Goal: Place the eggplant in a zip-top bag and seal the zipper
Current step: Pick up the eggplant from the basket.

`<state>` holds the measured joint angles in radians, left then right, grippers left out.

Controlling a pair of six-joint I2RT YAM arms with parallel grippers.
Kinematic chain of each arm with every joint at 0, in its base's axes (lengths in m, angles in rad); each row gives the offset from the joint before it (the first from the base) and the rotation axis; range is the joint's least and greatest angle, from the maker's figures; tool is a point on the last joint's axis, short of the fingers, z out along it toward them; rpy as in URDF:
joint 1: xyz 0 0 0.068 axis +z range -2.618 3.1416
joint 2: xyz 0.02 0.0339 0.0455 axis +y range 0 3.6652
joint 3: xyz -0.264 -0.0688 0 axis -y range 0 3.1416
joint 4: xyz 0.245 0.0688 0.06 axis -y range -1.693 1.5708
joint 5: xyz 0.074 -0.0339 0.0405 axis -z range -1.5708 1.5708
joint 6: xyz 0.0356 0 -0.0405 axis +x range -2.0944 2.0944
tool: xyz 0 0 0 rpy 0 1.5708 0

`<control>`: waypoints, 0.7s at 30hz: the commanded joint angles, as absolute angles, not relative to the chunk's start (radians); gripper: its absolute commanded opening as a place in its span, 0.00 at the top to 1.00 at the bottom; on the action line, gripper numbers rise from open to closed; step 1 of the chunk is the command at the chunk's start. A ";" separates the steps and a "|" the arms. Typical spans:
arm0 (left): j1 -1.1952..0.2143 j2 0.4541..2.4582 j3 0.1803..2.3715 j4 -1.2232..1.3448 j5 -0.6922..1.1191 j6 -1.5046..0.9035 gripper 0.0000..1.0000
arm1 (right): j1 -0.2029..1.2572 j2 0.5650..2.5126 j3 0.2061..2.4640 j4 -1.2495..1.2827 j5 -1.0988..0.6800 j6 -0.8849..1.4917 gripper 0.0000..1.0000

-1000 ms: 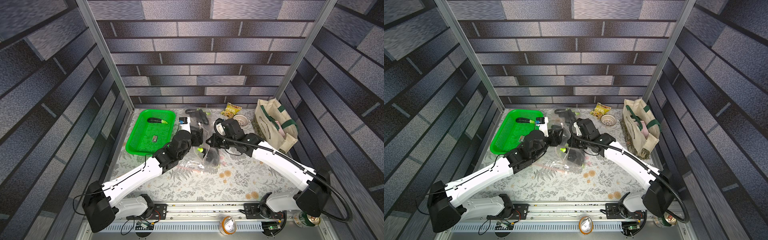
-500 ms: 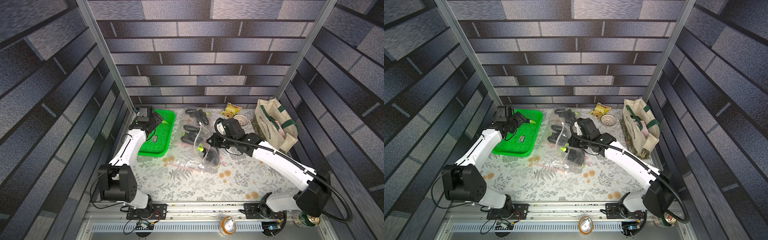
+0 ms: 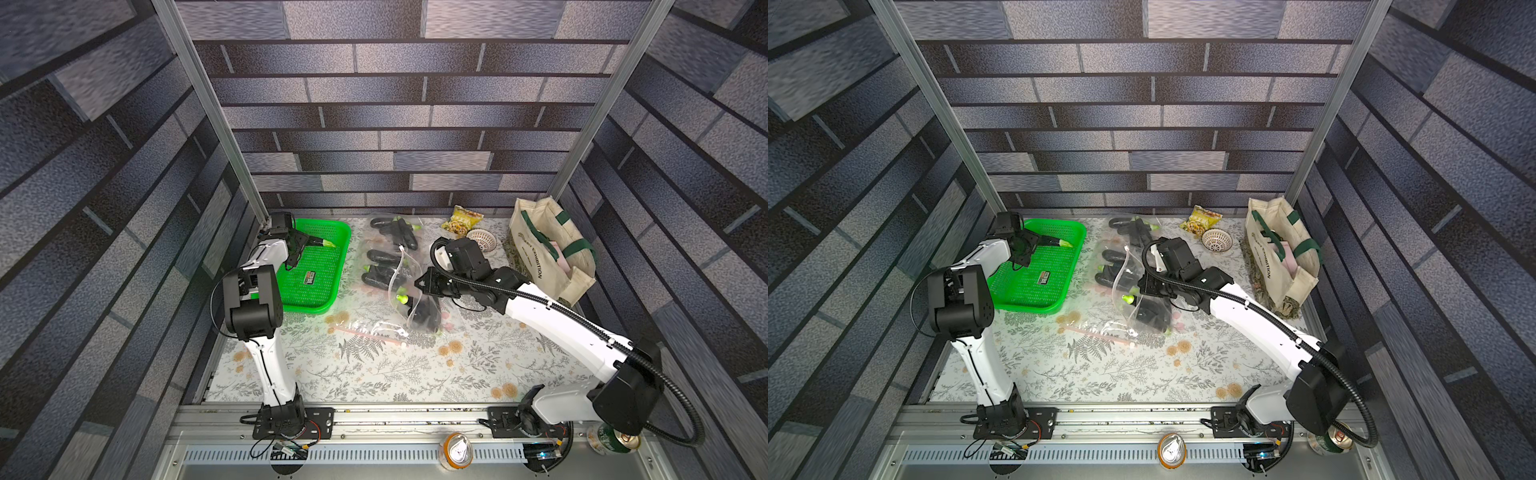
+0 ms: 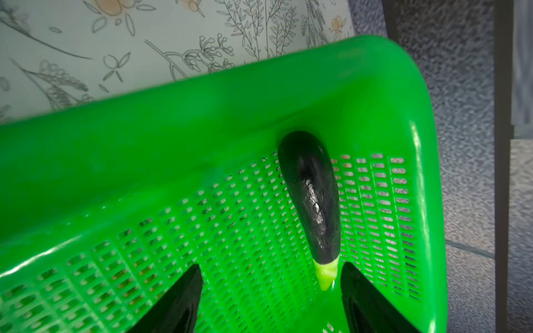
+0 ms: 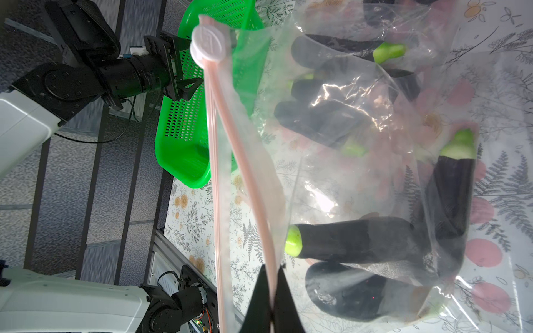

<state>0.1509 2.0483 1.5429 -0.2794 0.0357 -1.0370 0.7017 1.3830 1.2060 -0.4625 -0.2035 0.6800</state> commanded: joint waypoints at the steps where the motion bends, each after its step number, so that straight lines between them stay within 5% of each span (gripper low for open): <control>1: 0.147 2.082 1.622 -0.253 -0.012 -1.058 0.23 | 0.691 1.372 1.189 -0.454 -0.191 0.673 1.00; 21: 0.118 2.344 1.922 -0.479 -0.035 -1.159 0.32 | 0.652 1.379 1.174 -0.468 -0.197 0.661 1.00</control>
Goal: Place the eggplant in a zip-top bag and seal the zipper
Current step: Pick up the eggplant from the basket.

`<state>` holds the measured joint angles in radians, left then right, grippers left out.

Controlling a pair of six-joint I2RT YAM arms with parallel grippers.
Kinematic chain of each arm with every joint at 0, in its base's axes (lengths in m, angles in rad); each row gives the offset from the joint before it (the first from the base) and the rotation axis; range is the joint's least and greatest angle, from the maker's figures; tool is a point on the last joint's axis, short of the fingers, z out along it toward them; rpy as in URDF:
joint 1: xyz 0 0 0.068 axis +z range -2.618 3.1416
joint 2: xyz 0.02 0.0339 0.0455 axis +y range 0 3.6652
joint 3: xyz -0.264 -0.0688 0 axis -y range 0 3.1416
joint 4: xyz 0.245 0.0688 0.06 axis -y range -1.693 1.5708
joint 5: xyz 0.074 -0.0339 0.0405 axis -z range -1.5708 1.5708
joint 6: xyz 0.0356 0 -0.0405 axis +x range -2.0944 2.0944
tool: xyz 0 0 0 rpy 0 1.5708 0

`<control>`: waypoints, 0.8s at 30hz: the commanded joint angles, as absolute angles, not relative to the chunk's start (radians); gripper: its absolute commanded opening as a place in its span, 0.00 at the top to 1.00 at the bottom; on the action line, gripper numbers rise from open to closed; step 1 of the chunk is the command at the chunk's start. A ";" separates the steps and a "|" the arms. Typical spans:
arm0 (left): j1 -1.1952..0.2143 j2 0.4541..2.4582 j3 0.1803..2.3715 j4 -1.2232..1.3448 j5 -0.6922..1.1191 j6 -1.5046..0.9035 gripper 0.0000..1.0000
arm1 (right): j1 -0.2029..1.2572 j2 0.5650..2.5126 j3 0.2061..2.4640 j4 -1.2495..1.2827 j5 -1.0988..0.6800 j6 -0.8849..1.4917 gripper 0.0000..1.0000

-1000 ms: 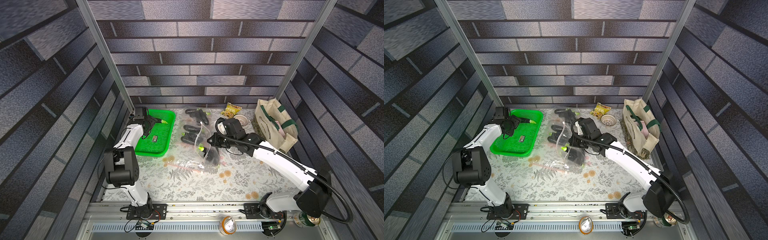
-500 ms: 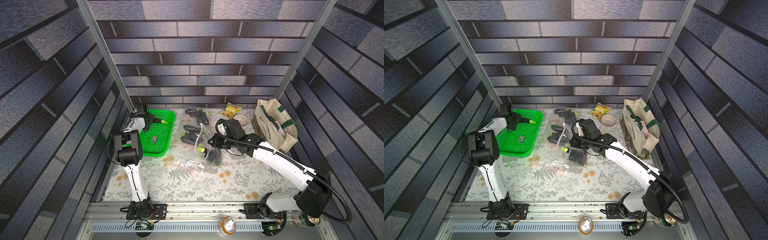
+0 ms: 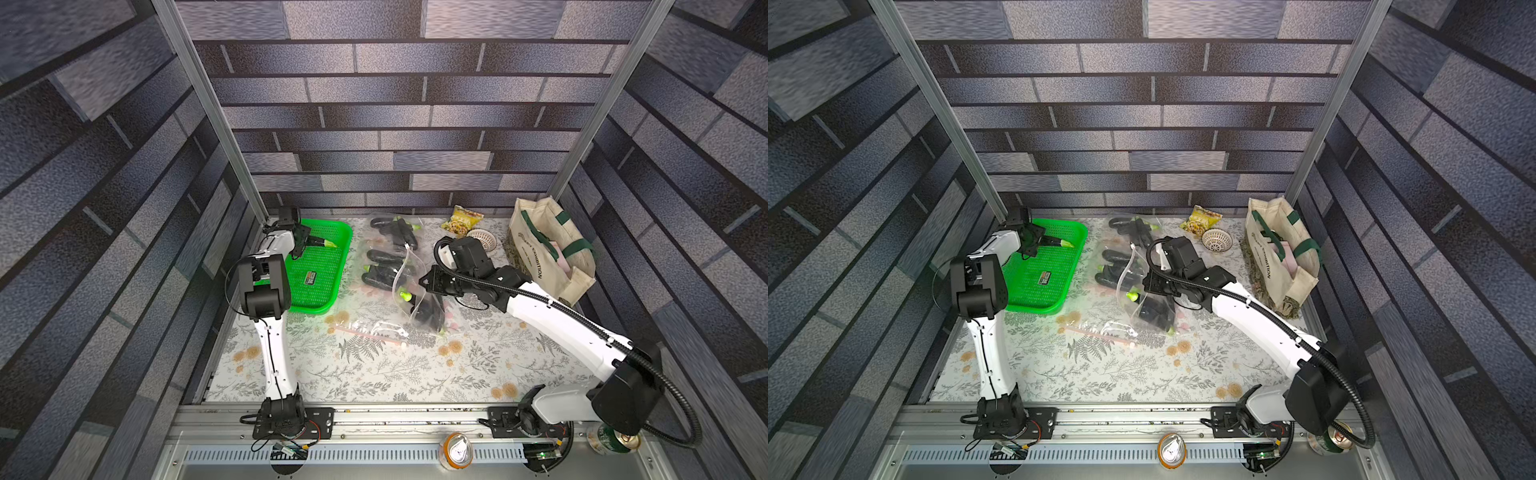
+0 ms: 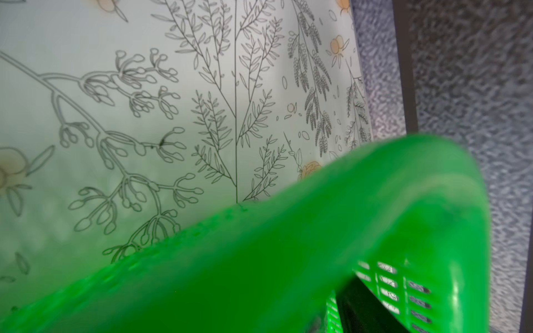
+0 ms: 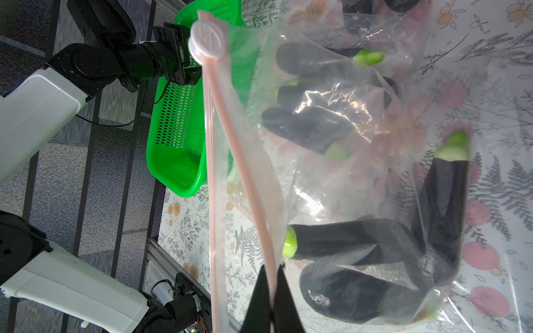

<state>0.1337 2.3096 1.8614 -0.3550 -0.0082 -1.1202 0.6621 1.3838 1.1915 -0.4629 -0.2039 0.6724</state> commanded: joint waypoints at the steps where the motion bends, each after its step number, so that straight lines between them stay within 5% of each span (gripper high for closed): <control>1: 0.118 2.357 1.944 -0.496 -0.035 -1.156 0.35 | 0.651 1.379 1.175 -0.470 -0.197 0.658 1.00; 13: 0.104 2.180 1.791 -0.453 -0.084 -1.098 0.65 | 0.635 1.359 1.158 -0.468 -0.190 0.657 1.00; 24: 0.018 1.658 1.498 -0.398 -0.102 -0.976 0.69 | 0.629 1.352 1.161 -0.422 -0.216 0.684 1.00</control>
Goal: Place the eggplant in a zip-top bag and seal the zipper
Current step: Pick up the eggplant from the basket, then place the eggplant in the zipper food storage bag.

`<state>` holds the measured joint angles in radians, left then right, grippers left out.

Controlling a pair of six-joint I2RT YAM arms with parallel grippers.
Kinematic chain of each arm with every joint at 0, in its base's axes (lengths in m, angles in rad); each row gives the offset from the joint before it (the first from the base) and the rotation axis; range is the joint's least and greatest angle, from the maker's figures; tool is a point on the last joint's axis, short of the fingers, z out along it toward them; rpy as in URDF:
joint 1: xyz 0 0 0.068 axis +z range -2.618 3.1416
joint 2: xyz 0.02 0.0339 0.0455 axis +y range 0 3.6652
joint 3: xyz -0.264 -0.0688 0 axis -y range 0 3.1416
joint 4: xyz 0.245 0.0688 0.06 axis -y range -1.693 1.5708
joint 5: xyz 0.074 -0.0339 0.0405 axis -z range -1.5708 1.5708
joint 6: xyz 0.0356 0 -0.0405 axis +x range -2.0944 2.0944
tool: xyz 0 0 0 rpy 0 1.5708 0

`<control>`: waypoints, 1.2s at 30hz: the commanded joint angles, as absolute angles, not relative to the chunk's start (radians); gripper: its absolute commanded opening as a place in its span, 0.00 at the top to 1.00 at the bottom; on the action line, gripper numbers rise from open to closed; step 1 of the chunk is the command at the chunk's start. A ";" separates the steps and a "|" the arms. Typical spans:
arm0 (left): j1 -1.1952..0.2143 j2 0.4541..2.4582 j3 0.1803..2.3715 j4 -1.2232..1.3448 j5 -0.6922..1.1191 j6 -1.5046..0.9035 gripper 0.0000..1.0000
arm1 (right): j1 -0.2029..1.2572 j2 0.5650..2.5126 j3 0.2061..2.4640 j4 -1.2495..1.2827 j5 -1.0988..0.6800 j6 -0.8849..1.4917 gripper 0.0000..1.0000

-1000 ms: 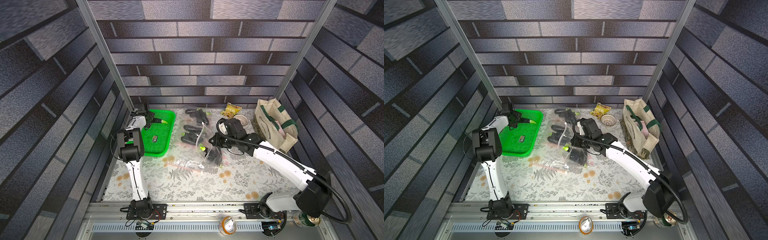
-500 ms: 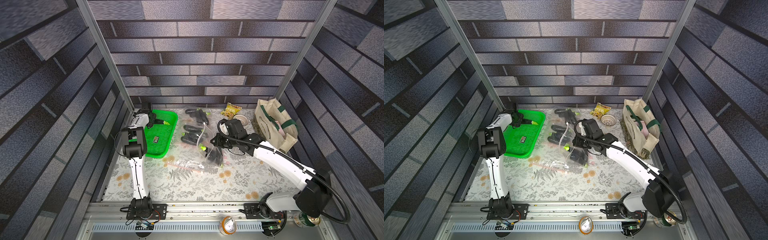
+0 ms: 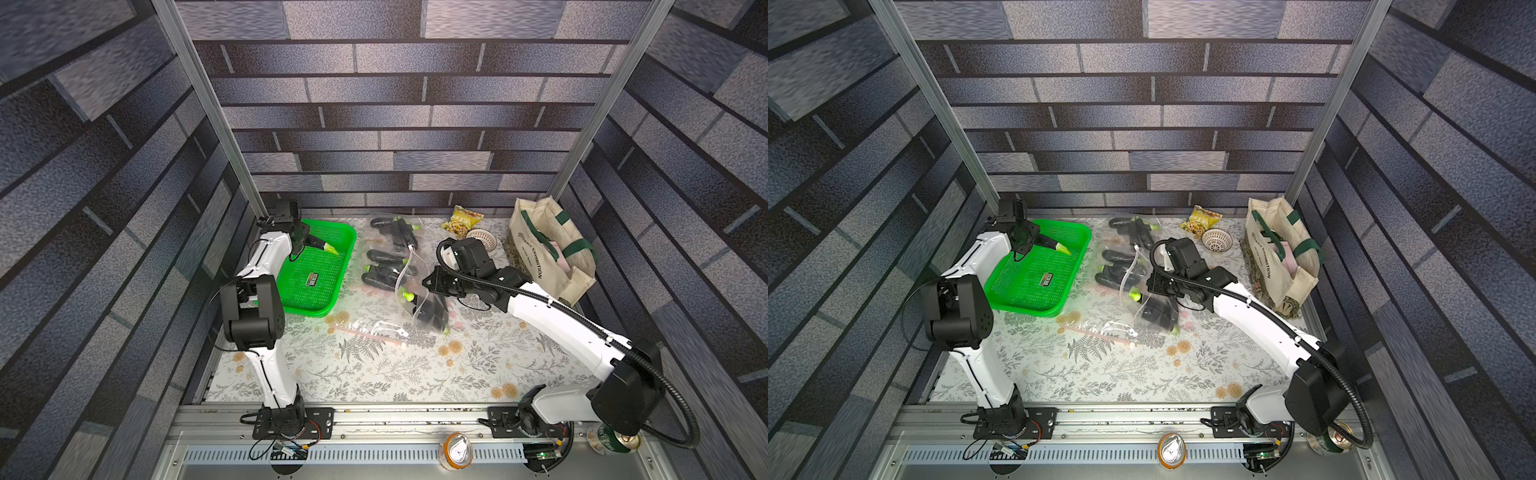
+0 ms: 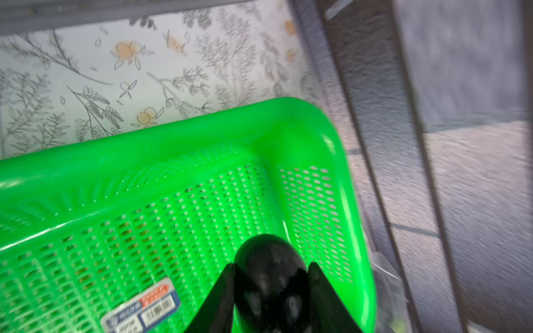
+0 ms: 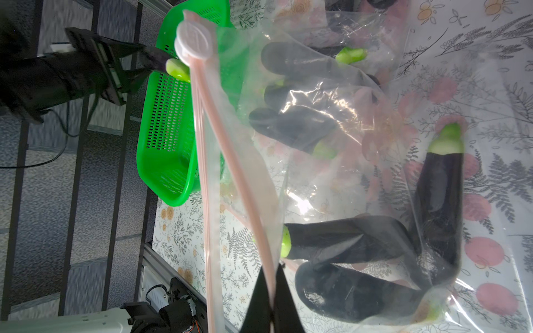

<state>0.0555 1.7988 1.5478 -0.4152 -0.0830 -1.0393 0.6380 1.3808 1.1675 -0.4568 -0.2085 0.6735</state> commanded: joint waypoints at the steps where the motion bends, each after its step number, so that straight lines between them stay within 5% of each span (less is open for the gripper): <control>1: -0.005 1.599 1.462 -0.388 -0.102 -0.970 0.69 | 0.629 1.351 1.162 -0.417 -0.222 0.690 1.00; 10: -0.354 1.211 1.200 -0.211 -0.212 -0.909 0.71 | 0.629 1.356 1.182 -0.429 -0.239 0.689 1.00; 19: -0.682 1.170 1.141 -0.073 -0.377 -0.784 0.70 | 0.629 1.338 1.186 -0.438 -0.238 0.691 1.00; 30: -0.799 1.282 1.147 -0.159 -0.389 -0.779 0.65 | 0.629 1.328 1.200 -0.456 -0.227 0.685 1.00; 36: -0.825 1.334 1.191 -0.189 -0.393 -0.755 0.52 | 0.629 1.328 1.206 -0.460 -0.223 0.683 1.00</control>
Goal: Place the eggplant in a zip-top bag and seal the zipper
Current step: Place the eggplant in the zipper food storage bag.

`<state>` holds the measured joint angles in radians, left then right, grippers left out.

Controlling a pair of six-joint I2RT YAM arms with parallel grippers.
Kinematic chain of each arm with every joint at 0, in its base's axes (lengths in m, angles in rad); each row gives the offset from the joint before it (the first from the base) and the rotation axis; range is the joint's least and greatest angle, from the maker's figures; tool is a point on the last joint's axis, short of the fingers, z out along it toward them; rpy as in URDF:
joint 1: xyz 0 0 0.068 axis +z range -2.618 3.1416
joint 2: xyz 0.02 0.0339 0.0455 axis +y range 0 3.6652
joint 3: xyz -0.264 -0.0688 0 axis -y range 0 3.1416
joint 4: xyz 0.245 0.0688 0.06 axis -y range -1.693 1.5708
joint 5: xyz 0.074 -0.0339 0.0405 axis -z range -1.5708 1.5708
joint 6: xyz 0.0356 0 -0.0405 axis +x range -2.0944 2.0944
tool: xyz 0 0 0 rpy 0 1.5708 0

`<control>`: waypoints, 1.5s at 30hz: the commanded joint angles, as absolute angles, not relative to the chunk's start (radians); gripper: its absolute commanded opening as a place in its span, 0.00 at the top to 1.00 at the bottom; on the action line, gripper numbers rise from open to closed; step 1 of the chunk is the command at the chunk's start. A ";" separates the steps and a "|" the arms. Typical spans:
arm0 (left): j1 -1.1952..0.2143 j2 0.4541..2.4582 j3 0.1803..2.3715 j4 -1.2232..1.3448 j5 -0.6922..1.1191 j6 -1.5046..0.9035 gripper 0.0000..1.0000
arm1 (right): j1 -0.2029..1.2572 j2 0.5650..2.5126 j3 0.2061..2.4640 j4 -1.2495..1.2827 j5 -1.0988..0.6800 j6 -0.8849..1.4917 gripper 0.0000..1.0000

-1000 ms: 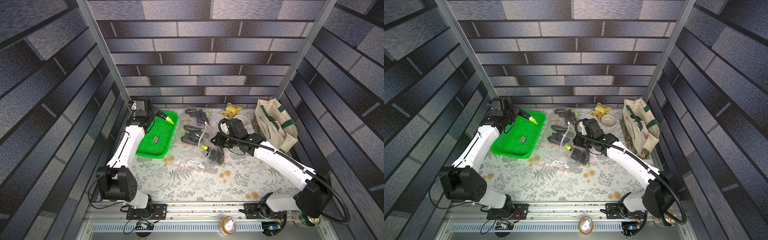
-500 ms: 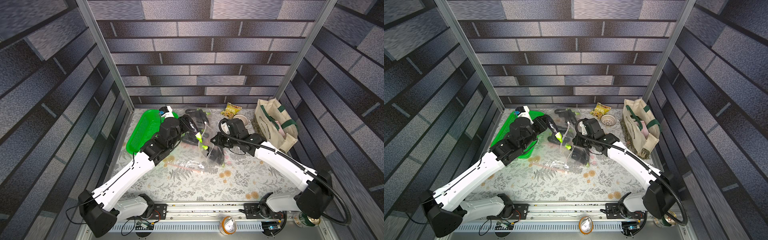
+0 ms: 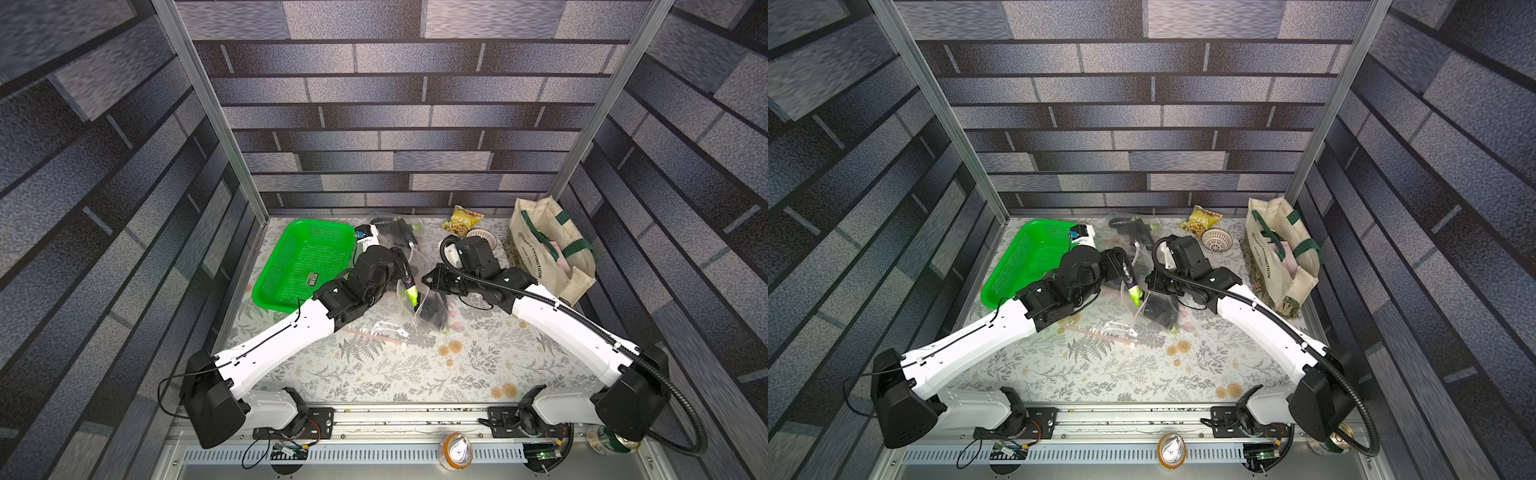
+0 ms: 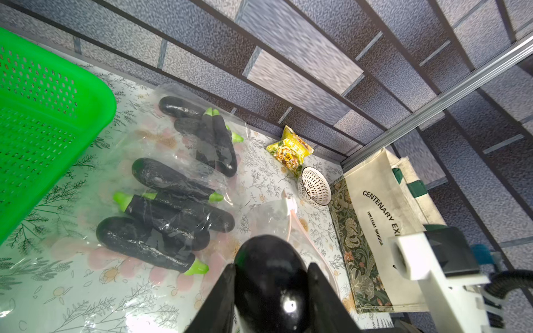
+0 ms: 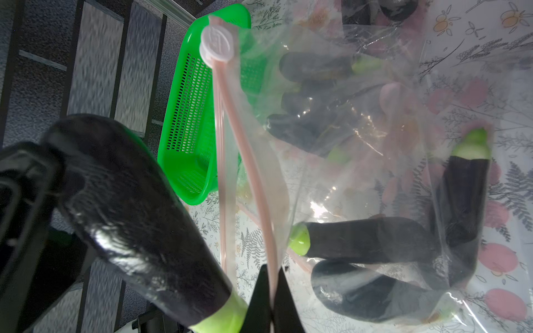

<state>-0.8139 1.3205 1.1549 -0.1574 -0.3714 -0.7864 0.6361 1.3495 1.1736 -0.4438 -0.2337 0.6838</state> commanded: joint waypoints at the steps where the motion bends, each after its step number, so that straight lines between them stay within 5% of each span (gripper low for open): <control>1: -0.829 1.339 1.197 -0.194 -0.395 -0.753 0.46 | 0.629 1.329 1.206 -0.460 -0.222 0.681 1.00; 15: -0.813 1.271 1.218 -0.341 -0.335 -0.728 0.34 | 0.629 1.321 1.211 -0.460 -0.218 0.678 1.00; 33: -0.736 1.342 1.111 -0.393 -0.035 -0.843 0.52 | 0.629 1.298 1.206 -0.460 -0.216 0.675 1.00; 36: -0.737 1.364 1.107 -0.398 -0.031 -0.849 0.58 | 0.629 1.295 1.206 -0.462 -0.216 0.675 1.00; 43: -0.754 1.352 1.241 -0.458 -0.031 -0.823 0.99 | 0.629 1.277 1.256 -0.509 -0.209 0.650 1.00; 45: -0.768 1.353 1.345 -0.535 -0.060 -0.799 1.00 | 0.629 1.269 1.314 -0.560 -0.203 0.623 1.00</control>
<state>-0.7506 1.3708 1.2137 -0.4667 -0.0322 -0.8356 0.6361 1.3136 1.2270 -0.5007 -0.2180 0.6662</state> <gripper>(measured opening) 0.056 0.046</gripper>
